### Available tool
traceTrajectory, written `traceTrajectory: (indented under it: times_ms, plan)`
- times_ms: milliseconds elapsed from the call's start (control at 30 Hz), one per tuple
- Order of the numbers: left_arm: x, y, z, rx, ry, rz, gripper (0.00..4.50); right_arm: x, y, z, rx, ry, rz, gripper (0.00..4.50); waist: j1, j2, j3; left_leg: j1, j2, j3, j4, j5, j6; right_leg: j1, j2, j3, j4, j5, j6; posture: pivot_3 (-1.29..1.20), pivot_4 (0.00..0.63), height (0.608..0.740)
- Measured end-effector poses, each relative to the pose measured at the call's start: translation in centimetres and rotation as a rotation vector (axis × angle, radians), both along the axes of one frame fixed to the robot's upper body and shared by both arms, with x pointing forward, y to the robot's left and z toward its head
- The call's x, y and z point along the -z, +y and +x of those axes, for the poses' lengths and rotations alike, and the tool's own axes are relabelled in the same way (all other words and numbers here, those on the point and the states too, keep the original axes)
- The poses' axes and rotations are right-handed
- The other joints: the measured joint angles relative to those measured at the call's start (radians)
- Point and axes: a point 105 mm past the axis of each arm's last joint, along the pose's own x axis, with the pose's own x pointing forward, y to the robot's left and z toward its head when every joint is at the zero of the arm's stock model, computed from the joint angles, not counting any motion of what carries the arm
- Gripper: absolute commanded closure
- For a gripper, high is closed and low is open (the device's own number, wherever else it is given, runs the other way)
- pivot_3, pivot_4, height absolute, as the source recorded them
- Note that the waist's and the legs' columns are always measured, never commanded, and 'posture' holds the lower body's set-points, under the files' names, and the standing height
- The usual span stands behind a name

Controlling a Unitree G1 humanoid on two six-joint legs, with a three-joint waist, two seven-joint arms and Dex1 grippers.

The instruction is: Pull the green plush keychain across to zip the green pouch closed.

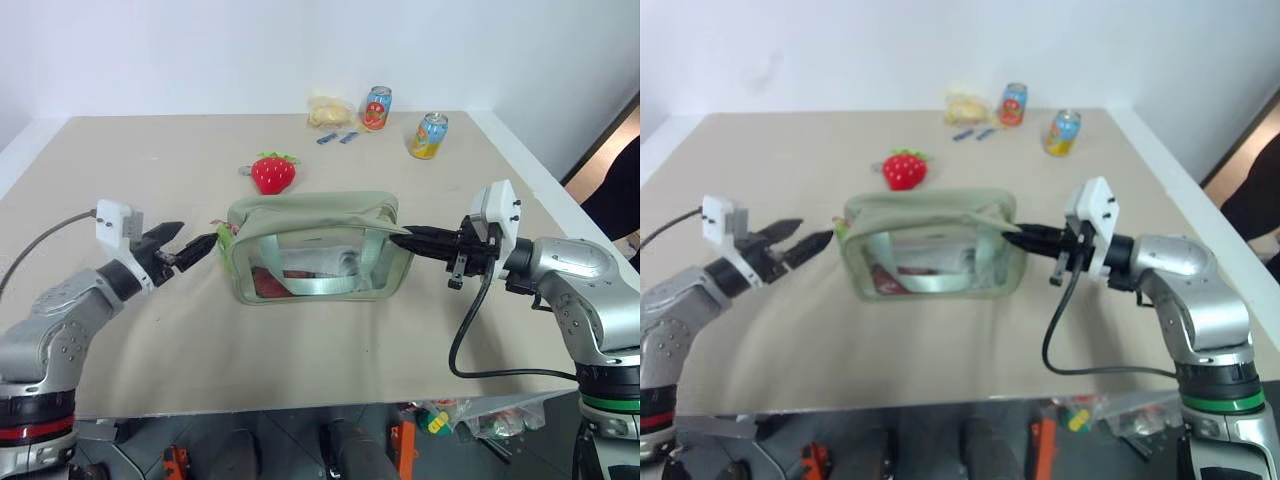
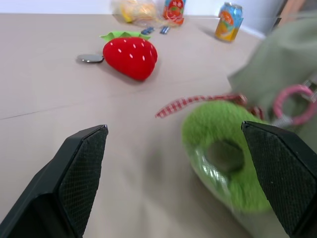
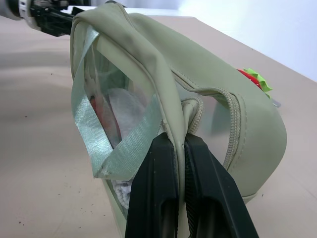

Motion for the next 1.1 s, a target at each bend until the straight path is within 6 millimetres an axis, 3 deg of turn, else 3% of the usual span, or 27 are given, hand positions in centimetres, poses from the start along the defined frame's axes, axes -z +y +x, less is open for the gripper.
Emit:
traceTrajectory:
  times_ms: [233, 433, 633, 867, 900, 1100]
  plan:
    - [2.5, 0.4, 1.1, 0.060, 0.122, -0.083, 0.00, -0.1, 0.2, -0.2, -0.006, -0.005, -0.004, 4.47, -0.003, 0.000, 0.000, 0.000, 0.001, 0.000, 0.000, 0.000, 0.000, 0.000, 0.002, 0.000, 0.000, 0.000, -0.001, 0.00, 0.150, 0.740]
    - [3.1, -1.2, 1.8, 0.137, 0.161, -0.122, 0.00, 0.1, 0.3, -0.4, -0.005, -0.004, -0.007, 4.47, -0.003, 0.000, 0.000, 0.000, 0.001, 0.000, 0.001, 0.000, 0.000, 0.000, 0.001, 0.001, 0.000, 0.001, 0.000, 0.00, 0.150, 0.740]
    - [2.9, -2.8, 2.0, 0.225, 0.162, -0.141, 1.92, 0.2, 0.3, -0.6, -0.001, 0.001, -0.008, 4.50, -0.003, 0.000, 0.000, 0.000, 0.001, 0.000, 0.000, 0.000, 0.000, 0.000, 0.001, 0.000, 0.000, 0.001, 0.000, 0.00, 0.150, 0.740]
    - [2.4, -2.6, 2.0, 0.216, 0.139, -0.176, 4.28, 0.3, 0.4, -0.7, 0.005, 0.006, 0.000, 4.50, -0.003, 0.000, 0.000, 0.000, 0.001, 0.000, 0.001, 0.000, 0.000, 0.000, 0.001, 0.001, 0.000, 0.002, 0.000, 0.00, 0.150, 0.740]
    - [2.3, -2.5, 2.1, 0.208, 0.135, -0.181, 4.46, 0.3, 0.4, -0.7, 0.005, 0.006, 0.000, 4.50, -0.003, 0.000, 0.000, 0.000, 0.001, 0.000, 0.001, 0.000, 0.000, 0.000, 0.001, 0.000, 0.000, 0.002, -0.001, 0.00, 0.150, 0.740]
    - [0.8, -1.8, 1.8, 0.190, 0.106, -0.224, 4.46, 0.3, 0.3, -0.7, 0.005, 0.006, 0.000, 4.50, -0.003, 0.000, 0.000, 0.000, 0.001, 0.000, 0.001, 0.000, 0.000, 0.000, 0.001, 0.001, 0.000, 0.002, 0.000, 0.00, 0.150, 0.740]
